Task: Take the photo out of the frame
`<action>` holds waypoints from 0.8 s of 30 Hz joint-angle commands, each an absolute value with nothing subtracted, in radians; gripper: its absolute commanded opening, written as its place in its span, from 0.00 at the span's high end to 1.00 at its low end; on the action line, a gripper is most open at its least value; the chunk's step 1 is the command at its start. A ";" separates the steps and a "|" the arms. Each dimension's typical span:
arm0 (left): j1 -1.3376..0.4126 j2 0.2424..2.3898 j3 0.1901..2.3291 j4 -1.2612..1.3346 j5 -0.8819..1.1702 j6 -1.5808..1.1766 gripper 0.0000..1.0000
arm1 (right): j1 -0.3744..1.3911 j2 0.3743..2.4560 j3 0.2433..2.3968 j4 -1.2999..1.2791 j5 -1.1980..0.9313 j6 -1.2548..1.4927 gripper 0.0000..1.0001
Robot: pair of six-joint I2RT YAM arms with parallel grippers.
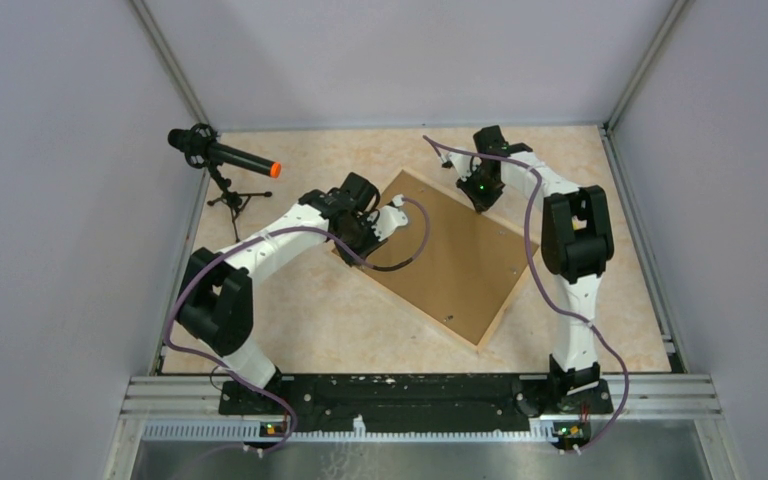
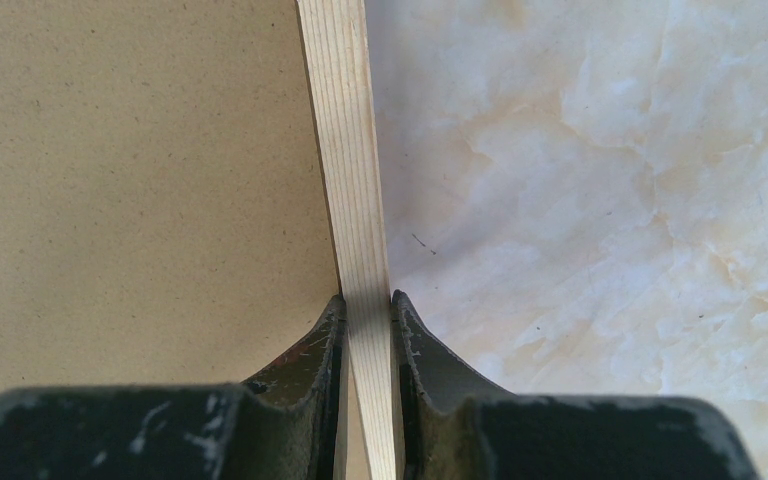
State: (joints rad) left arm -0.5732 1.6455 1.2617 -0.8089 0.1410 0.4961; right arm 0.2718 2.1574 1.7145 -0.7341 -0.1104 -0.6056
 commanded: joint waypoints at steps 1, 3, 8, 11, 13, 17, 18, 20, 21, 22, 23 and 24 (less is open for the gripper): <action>-0.568 1.658 1.259 -0.759 0.024 0.493 1.00 | 0.259 2.152 1.672 -0.782 -0.081 -0.578 0.93; -0.567 1.663 1.265 -0.753 0.009 0.487 1.00 | 0.258 2.154 1.672 -0.782 -0.083 -0.578 0.93; -0.564 1.666 1.272 -0.732 -0.025 0.486 1.00 | 0.258 2.155 1.676 -0.786 -0.089 -0.578 0.93; -0.564 1.673 1.283 -0.726 -0.026 0.485 1.00 | 0.257 2.154 1.679 -0.786 -0.090 -0.578 0.93; -0.564 1.680 1.294 -0.726 -0.016 0.482 1.00 | 0.258 2.156 1.678 -0.787 -0.091 -0.578 0.93; -0.566 1.700 1.321 -0.746 0.023 0.475 1.00 | 0.258 2.157 1.677 -0.788 -0.094 -0.577 0.93; -0.566 1.701 1.322 -0.750 0.026 0.477 1.00 | 0.258 2.158 1.677 -0.788 -0.092 -0.577 0.93; -0.566 1.690 1.329 -0.770 0.038 0.487 1.00 | 0.258 2.157 1.675 -0.788 -0.089 -0.577 0.93; -0.566 1.682 1.334 -0.783 0.054 0.494 1.00 | 0.258 2.154 1.674 -0.789 -0.088 -0.577 0.93; -0.566 1.671 1.340 -0.792 0.063 0.501 1.00 | 0.258 2.154 1.672 -0.787 -0.087 -0.577 0.93; -0.566 1.663 1.346 -0.804 0.074 0.507 1.00 | 0.256 2.155 1.672 -0.788 -0.088 -0.577 0.93; -0.565 1.657 1.353 -0.820 0.089 0.514 1.00 | 0.256 2.154 1.673 -0.788 -0.090 -0.576 0.93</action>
State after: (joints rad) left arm -0.5697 1.6886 1.3037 -0.7780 0.0273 0.4892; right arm 0.2718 2.1574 1.7145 -0.7341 -0.1108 -0.6056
